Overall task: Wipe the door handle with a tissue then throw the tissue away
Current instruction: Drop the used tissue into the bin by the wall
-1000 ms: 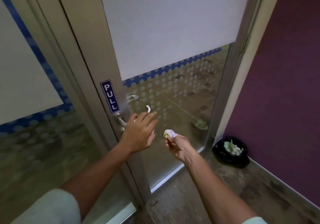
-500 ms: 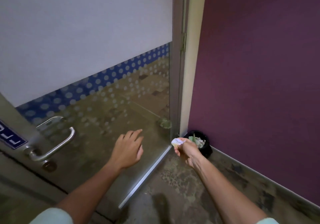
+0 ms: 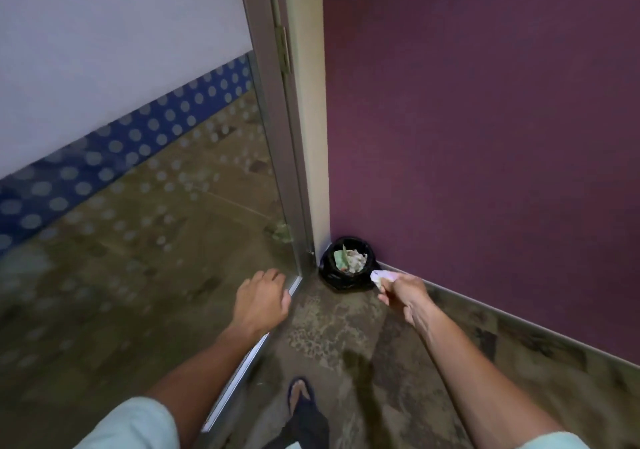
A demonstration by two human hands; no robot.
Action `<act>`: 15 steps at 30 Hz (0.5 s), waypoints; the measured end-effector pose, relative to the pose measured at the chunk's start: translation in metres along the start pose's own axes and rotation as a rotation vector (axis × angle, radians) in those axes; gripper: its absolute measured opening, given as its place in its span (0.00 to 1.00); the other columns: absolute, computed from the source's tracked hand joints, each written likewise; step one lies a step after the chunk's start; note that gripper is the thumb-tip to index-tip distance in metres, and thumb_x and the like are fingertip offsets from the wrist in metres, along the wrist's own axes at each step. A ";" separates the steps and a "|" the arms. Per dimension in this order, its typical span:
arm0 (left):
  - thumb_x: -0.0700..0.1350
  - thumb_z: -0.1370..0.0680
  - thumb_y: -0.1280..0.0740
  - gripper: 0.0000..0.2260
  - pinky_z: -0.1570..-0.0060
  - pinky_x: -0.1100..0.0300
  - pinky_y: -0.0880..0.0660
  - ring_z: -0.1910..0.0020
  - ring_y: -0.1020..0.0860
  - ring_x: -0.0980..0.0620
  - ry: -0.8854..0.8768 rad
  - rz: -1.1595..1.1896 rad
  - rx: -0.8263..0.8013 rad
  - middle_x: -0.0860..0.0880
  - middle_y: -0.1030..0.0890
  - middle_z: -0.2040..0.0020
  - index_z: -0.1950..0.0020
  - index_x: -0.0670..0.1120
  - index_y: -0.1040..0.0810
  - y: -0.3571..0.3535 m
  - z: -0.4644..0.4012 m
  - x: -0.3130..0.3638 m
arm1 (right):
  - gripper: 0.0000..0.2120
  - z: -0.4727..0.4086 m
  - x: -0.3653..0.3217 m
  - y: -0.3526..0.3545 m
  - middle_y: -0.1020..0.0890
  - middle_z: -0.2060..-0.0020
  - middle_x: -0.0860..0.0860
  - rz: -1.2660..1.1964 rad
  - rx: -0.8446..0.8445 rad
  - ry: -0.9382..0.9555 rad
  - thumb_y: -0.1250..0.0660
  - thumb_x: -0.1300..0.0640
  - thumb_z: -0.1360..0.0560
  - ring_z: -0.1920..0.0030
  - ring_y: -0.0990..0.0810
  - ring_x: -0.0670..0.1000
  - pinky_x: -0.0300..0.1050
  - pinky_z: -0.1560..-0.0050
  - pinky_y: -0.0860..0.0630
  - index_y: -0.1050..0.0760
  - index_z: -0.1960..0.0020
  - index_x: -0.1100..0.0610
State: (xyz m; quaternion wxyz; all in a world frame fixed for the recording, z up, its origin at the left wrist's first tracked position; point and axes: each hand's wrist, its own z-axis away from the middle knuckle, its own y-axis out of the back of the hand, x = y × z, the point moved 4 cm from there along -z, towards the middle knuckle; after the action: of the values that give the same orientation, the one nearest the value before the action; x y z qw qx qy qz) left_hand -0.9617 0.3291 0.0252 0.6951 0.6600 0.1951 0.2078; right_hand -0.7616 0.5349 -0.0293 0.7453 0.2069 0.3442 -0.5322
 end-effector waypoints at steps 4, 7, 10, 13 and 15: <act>0.49 0.23 0.36 0.10 0.54 0.50 0.23 0.50 0.18 0.41 -0.002 0.073 -0.044 0.45 0.18 0.52 0.50 0.45 0.20 -0.019 -0.030 0.008 | 0.12 -0.023 0.000 0.015 0.20 0.68 0.57 0.111 0.085 0.024 0.35 0.70 0.23 0.74 0.26 0.50 0.42 0.75 0.25 0.21 0.46 0.57; 0.50 0.23 0.37 0.10 0.54 0.52 0.23 0.48 0.19 0.43 -0.016 0.076 -0.069 0.46 0.18 0.50 0.49 0.47 0.21 -0.036 -0.076 0.007 | 0.13 -0.053 -0.006 0.009 0.19 0.70 0.55 0.121 0.041 -0.013 0.39 0.71 0.22 0.74 0.25 0.50 0.41 0.73 0.24 0.16 0.49 0.62; 0.51 0.23 0.38 0.12 0.51 0.51 0.22 0.46 0.18 0.44 0.011 0.149 -0.093 0.47 0.17 0.47 0.45 0.48 0.21 -0.051 -0.122 0.004 | 0.13 -0.078 -0.014 -0.002 0.17 0.67 0.55 0.138 0.024 -0.059 0.38 0.69 0.20 0.70 0.22 0.49 0.39 0.70 0.21 0.15 0.52 0.62; 0.53 0.22 0.38 0.14 0.47 0.51 0.21 0.45 0.17 0.43 0.080 0.224 -0.165 0.46 0.16 0.45 0.41 0.50 0.20 -0.065 -0.156 0.001 | 0.09 -0.102 -0.020 -0.013 0.17 0.65 0.59 0.172 0.040 -0.070 0.35 0.71 0.24 0.73 0.24 0.49 0.39 0.73 0.26 0.16 0.55 0.67; 0.53 0.22 0.39 0.14 0.48 0.51 0.21 0.46 0.17 0.42 0.112 0.253 -0.224 0.45 0.16 0.46 0.41 0.50 0.21 -0.077 -0.175 -0.001 | 0.04 -0.117 -0.025 -0.022 0.17 0.63 0.61 0.200 0.067 -0.075 0.29 0.70 0.30 0.71 0.25 0.51 0.40 0.71 0.28 0.15 0.57 0.68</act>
State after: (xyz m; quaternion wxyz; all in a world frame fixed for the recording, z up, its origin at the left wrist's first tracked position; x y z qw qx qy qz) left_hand -1.0553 0.4719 -0.0613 0.7205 0.5851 0.1248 0.3505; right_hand -0.8214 0.6231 -0.0888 0.7997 0.2450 0.2755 -0.4740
